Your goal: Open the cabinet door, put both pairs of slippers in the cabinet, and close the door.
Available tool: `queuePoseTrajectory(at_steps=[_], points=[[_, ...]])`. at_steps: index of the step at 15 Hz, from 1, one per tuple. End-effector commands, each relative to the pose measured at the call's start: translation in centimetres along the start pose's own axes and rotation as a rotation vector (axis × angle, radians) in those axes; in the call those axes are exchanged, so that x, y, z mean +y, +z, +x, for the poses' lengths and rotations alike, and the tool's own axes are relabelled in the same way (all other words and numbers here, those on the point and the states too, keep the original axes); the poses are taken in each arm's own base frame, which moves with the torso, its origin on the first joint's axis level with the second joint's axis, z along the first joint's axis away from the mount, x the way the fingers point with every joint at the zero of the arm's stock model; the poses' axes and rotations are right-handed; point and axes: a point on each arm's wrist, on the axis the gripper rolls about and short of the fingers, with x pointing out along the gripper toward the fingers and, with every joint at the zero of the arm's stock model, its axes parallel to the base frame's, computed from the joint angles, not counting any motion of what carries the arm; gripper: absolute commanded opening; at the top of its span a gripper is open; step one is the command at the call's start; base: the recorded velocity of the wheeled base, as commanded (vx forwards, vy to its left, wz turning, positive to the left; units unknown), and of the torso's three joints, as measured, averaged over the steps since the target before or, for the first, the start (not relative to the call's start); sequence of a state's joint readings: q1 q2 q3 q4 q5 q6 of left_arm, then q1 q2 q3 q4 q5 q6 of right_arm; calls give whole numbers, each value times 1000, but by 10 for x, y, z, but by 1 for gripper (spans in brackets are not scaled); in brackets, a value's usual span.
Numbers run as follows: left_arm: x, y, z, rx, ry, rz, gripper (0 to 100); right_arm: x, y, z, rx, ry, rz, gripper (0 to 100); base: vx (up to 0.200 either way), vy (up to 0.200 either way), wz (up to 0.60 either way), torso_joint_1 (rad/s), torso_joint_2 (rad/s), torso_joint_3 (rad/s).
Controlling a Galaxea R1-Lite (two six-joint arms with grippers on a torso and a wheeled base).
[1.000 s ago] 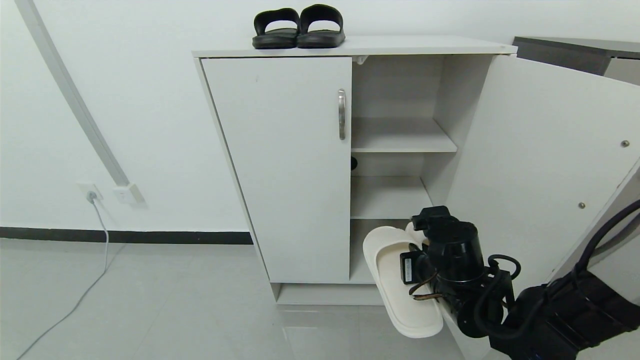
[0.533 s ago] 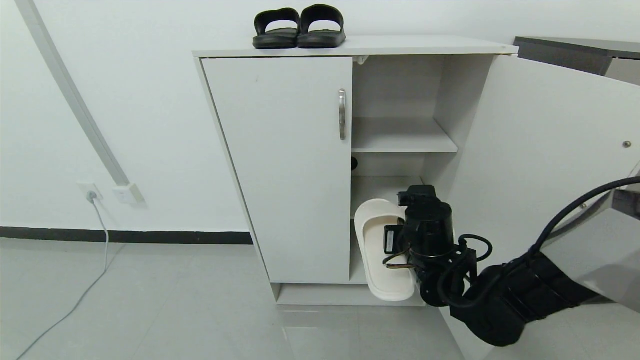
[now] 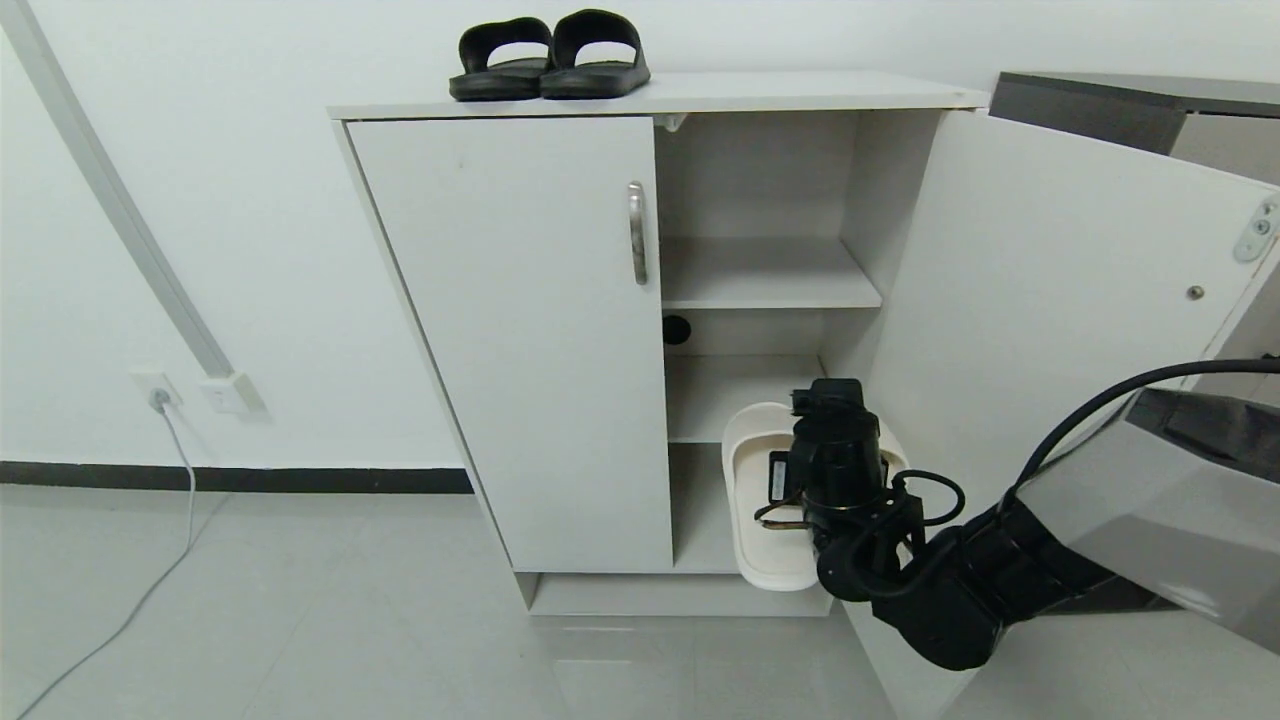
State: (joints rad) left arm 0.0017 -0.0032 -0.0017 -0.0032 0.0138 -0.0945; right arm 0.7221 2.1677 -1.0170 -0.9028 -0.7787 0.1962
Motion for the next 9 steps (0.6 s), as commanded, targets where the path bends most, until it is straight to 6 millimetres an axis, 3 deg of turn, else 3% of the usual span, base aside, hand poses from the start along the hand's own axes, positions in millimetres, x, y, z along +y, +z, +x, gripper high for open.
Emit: queuePoseTrajectory(at_steps=[1,6,9], points=[[0,0,0,3,2,-1,0,3,-6,0,9,7,-10,0,0,0,0,0,0,0],[0,0,0,5,2,-1,0,3,-13,3,23,1,-22,0,0,0,0,0,0,0],[0,0,0,3,2,-2,0,-9,-15,12,34,-35,-28,0,0,0,0,0,0,0]])
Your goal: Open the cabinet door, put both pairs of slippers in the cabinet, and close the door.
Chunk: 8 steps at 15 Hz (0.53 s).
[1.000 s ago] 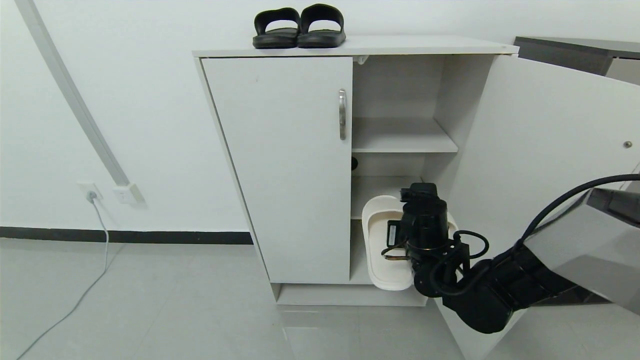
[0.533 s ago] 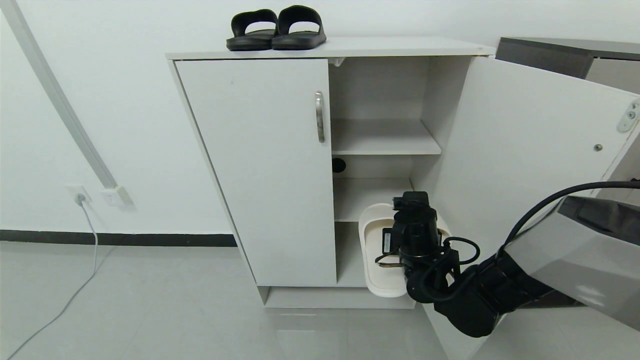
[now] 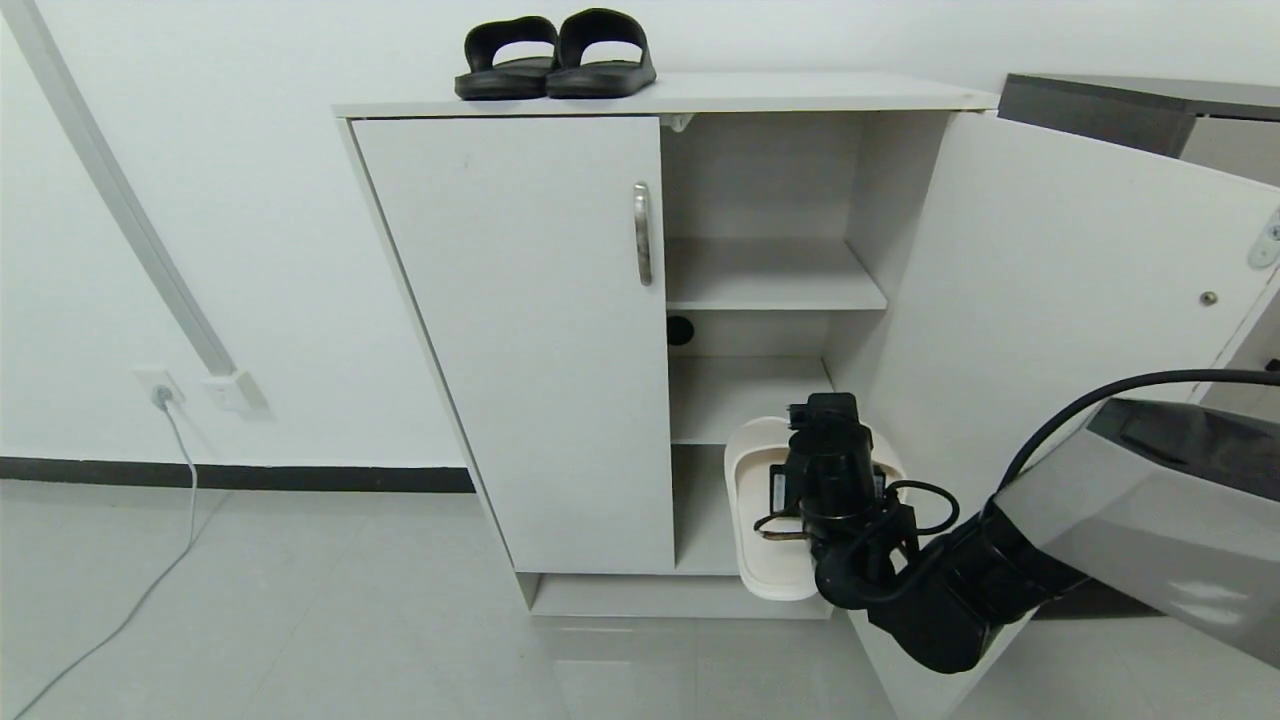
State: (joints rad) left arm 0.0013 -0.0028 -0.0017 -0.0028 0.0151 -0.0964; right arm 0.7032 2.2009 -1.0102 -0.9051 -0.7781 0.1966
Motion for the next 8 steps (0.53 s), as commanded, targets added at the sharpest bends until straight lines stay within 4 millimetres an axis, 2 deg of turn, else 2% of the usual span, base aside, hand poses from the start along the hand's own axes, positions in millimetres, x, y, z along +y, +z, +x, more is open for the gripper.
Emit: queuePoseTrajectory(at_steps=[1,8], points=[[0,0,0,3,1,0,0,-9,-3,5,14,-26,-9,0,0,0,0,0,0,0],[0,0,0,3,1,0,0,-21,-3,9,23,-54,-12,0,0,0,0,0,0,0]])
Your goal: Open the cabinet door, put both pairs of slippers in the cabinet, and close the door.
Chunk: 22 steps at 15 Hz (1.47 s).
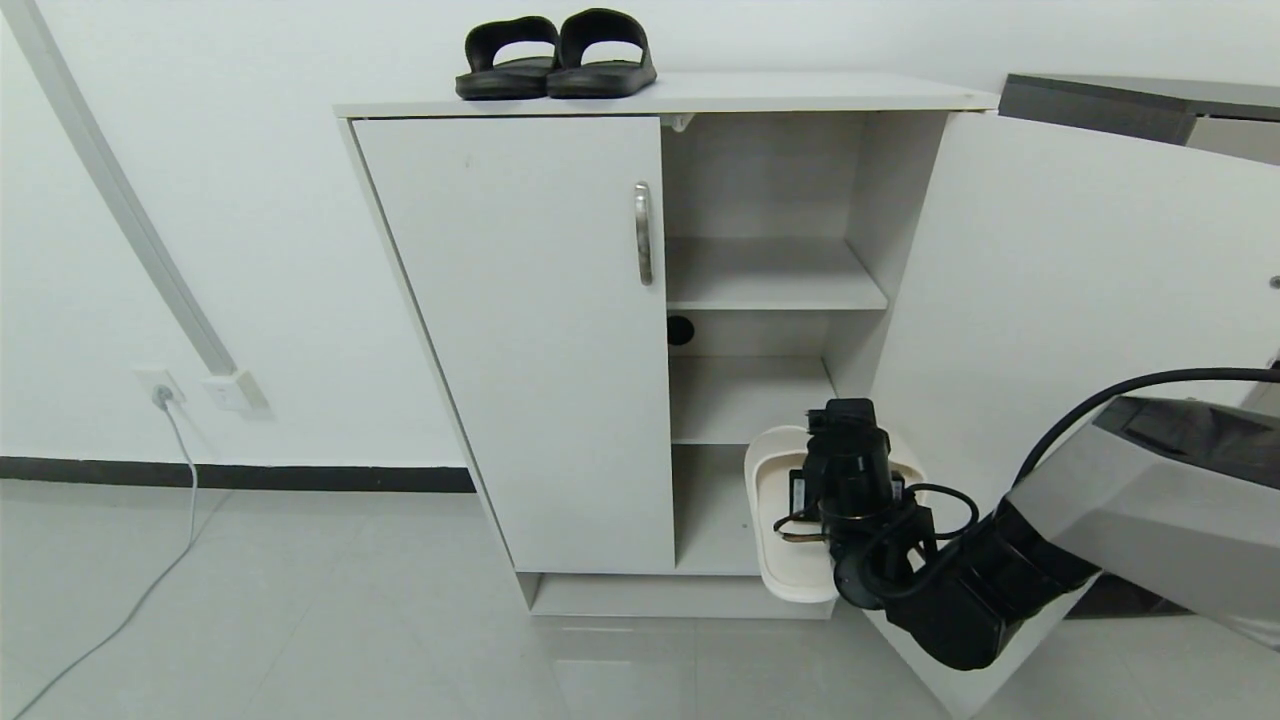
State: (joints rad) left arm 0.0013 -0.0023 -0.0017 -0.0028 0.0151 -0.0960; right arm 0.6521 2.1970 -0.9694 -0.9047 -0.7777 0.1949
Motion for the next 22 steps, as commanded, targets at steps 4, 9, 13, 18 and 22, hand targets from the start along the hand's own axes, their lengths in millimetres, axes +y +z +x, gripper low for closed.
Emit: queuePoseTrajectory(at_steps=[4,9,13,18,22], points=[[0,0,0,2,1,-1,0,-1,3,-1,-6,-1,6,0,0,0,0,0,0,0],[0,0,0,2,1,-1,0,8,6,-10,-21,64,15,0,0,0,0,0,0,0],[0,0,0,2,1,4,0,42,0,-13,-31,197,12,0,0,0,0,0,0,0],[0,0,0,2,-1,4,0,47,-7,-5,-26,192,7,0,0,0,0,0,0,0],[0,0,0,4,-1,4,0,45,-6,-3,-26,186,8,0,0,0,0,2,2,-24]])
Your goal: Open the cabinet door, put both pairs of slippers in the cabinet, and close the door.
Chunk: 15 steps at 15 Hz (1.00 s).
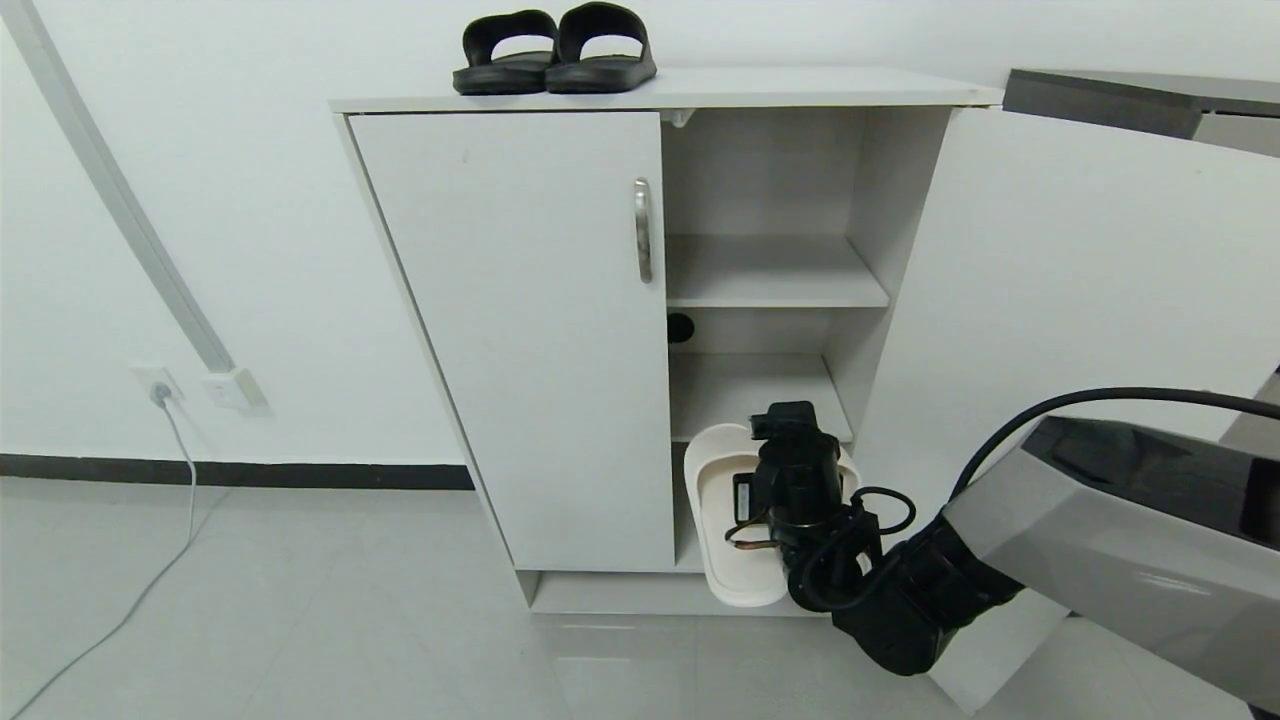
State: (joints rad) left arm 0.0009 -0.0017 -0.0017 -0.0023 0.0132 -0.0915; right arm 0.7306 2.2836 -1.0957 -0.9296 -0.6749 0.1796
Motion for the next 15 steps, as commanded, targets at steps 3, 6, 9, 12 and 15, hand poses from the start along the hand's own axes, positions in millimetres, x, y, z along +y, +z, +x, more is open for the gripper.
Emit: queuePoseTrajectory(at_steps=[3,6,9,12,15], points=[[0,0,0,1,1,-1,0,0,-2,0,3,-1,-3,0,0,0,0,2,4,-170],[0,0,0,3,2,-1,0,0,-1,1,2,-1,-2,0,0,0,0,6,-1,-194],[0,0,0,1,1,-1,0,-1,-1,1,-2,-5,3,0,0,0,0,4,4,-194],[0,0,0,1,3,-1,0,-2,6,1,-40,-10,25,0,0,0,0,4,7,-203],[0,0,0,1,3,-2,0,-7,23,-4,-225,-1,15,0,0,0,0,4,1,-43]])
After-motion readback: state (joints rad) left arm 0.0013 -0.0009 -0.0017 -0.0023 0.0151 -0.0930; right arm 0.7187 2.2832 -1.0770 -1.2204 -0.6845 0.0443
